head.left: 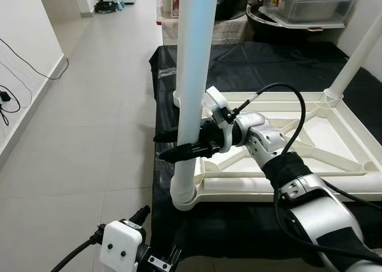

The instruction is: Building children table

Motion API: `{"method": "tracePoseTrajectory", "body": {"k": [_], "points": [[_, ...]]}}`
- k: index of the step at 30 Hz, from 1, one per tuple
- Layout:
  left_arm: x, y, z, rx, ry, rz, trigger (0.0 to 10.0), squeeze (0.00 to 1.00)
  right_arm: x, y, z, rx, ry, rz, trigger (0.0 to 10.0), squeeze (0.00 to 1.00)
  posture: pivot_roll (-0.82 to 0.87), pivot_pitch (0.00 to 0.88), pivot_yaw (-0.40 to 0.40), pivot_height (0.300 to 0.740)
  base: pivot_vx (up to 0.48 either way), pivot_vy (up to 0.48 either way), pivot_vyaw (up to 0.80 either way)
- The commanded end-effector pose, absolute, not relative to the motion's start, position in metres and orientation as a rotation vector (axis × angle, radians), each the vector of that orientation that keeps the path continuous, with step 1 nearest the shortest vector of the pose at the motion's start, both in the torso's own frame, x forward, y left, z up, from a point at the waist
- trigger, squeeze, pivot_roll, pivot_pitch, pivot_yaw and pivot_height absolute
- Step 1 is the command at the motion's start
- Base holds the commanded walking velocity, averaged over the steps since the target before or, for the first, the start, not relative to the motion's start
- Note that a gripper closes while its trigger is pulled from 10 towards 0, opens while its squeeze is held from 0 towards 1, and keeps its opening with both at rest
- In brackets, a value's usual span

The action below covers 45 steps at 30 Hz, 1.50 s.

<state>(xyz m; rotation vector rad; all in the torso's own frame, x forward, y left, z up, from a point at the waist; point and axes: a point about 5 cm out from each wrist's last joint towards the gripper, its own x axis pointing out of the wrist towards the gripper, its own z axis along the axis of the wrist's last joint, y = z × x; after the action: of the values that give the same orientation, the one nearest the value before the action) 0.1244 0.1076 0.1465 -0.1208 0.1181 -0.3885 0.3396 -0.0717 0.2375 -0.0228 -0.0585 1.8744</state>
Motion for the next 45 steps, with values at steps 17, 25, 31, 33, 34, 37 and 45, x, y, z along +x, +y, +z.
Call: {"method": "tracePoseTrajectory", "body": {"k": [17, 25, 31, 33, 34, 37, 45], "points": [[0.125, 0.109, 0.147, -0.108, 0.113, -0.372, 10.0, 0.00, 0.329, -0.058, 0.210, -0.112, 0.040, 1.948, 10.0, 0.00, 0.04, 0.159, -0.040, 0.740, 0.000, 0.000, 0.00], [0.127, 0.112, 0.148, -0.098, 0.102, -0.351, 10.0, 0.00, 0.349, -0.049, 0.193, -0.264, 0.164, 1.678, 10.0, 0.00, 0.04, 0.159, -0.043, 0.740, 0.000, 0.000, 0.00], [0.128, 0.113, 0.148, -0.090, 0.097, -0.344, 10.0, 0.00, 0.364, -0.049, 0.190, -0.319, 0.202, 1.432, 10.0, 0.00, 0.04, 0.152, -0.042, 0.740, 0.000, 0.000, 0.00], [0.128, 0.113, 0.148, -0.090, 0.097, -0.344, 10.0, 0.00, 0.364, -0.049, 0.190, -0.319, 0.202, 1.432, 10.0, 0.00, 0.04, 0.152, -0.042, 0.740, 0.000, 0.000, 0.00], [0.128, 0.114, 0.148, -0.086, 0.095, -0.338, 10.0, 0.00, 0.373, -0.053, 0.192, -0.322, 0.194, 1.298, 10.0, 0.00, 0.04, 0.152, -0.042, 0.740, 0.000, 0.000, 0.00], [0.129, 0.115, 0.147, -0.080, 0.095, -0.327, 10.0, 0.00, 0.387, -0.067, 0.193, -0.306, 0.191, 1.051, 10.0, 0.00, 0.04, 0.148, -0.038, 0.740, 0.000, 0.000, 0.00], [0.131, 0.118, 0.146, -0.067, 0.092, -0.315, 10.0, 0.00, 0.405, -0.098, 0.196, -0.275, 0.152, 0.646, 10.0, 0.00, 0.04, 0.135, -0.037, 0.740, 0.000, 0.000, 0.00]]}}
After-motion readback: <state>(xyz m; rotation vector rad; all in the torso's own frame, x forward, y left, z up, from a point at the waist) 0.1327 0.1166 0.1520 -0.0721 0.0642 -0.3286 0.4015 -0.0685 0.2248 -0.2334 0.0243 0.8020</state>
